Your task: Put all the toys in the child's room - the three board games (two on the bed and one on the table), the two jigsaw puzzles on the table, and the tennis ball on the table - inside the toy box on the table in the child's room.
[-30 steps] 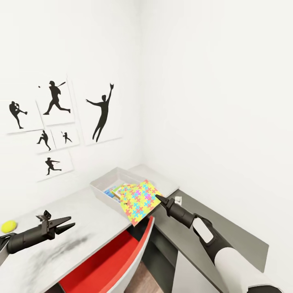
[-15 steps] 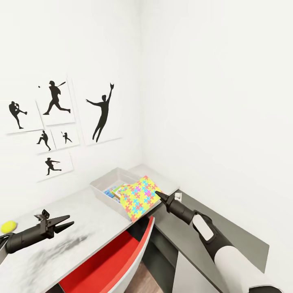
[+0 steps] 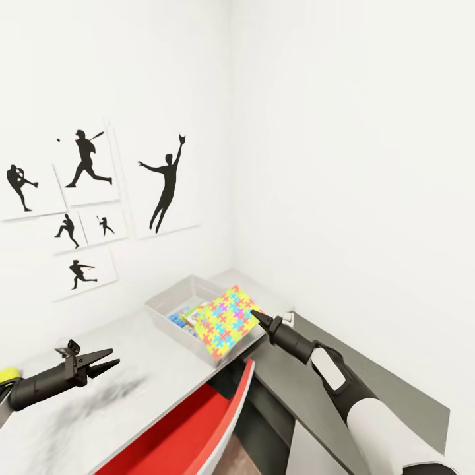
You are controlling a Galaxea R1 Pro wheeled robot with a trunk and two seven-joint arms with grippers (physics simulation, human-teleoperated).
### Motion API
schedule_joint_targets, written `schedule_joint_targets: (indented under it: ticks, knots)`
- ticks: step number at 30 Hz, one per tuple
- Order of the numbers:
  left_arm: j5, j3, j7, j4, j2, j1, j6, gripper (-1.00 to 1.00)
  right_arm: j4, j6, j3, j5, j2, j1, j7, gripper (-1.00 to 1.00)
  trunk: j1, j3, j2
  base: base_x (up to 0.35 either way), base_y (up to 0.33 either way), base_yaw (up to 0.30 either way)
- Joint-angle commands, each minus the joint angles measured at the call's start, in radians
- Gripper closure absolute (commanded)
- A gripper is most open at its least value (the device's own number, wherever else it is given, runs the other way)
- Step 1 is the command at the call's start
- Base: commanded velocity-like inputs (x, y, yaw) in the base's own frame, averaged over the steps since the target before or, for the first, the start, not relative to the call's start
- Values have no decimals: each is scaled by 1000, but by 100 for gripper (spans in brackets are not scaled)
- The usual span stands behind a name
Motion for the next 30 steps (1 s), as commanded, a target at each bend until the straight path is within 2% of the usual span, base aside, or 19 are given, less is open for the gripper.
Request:
schedule_joint_targets:
  ticks: [1,13,30]
  knots:
    - [-1,0,-4,0,0,0,11,-100,1,8,2,-9,0,0,0,100,1,0,-1,232,74,0]
    - [0,-1,-4,0,0,0,11,-100,1,7,3,-9,0,-1,-1,100,1,0,-1,194,16,0]
    - [1,-1,-4,0,0,0,10,-100,1,6,1,-14,0,-1,0,100,1,0,-1,32,25,26]
